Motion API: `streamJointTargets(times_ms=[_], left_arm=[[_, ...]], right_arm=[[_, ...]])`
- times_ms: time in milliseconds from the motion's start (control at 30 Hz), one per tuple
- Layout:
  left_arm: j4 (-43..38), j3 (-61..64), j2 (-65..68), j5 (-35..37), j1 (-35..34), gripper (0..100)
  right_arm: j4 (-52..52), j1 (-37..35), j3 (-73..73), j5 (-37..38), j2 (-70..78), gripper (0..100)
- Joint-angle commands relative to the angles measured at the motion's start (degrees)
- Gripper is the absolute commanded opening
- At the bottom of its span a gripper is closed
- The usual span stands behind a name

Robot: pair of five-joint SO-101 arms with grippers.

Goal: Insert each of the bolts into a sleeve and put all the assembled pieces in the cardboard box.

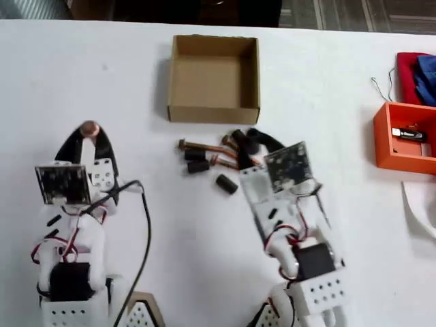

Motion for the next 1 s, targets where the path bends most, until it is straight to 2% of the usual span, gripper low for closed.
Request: streamJointTargets(times_ms=[0,233,300,400,467,633,800,967], left_arm=[[-6.4,0.5,-1.1,0.4,2.7,3],[-19.9,-7.1,1.8,0.0,17.8,3],[-20.3,-12.9,5.3,0.3,20.7,3],[-20.6,-21.0,12.0,0.5,23.4,3],[-20.4,-25.0,16.4,3.3,25.1,3],[-20.4,-32.3,24.2,11.9,25.8,3],[-20.0,-34.0,28.0,11.8,25.7,3],[-14.5,-33.4,28.1,12.1,26.2,3]], right_arm=[[-8.7,-4.2,-0.4,-0.4,4.4,2.3],[-25.2,-4.5,-0.6,-0.4,13.3,2.3],[-29.3,-4.8,-2.2,-0.4,15.2,2.3],[-29.5,-4.9,-5.7,-0.6,17.5,2.3],[-29.5,-4.8,-7.0,-0.6,19.1,2.3],[-29.7,-4.7,-8.7,-0.7,22.2,2.3],[-29.3,-5.2,-14.7,-0.7,25.8,2.3],[-24.9,-5.6,-14.9,-0.9,29.0,2.3]])
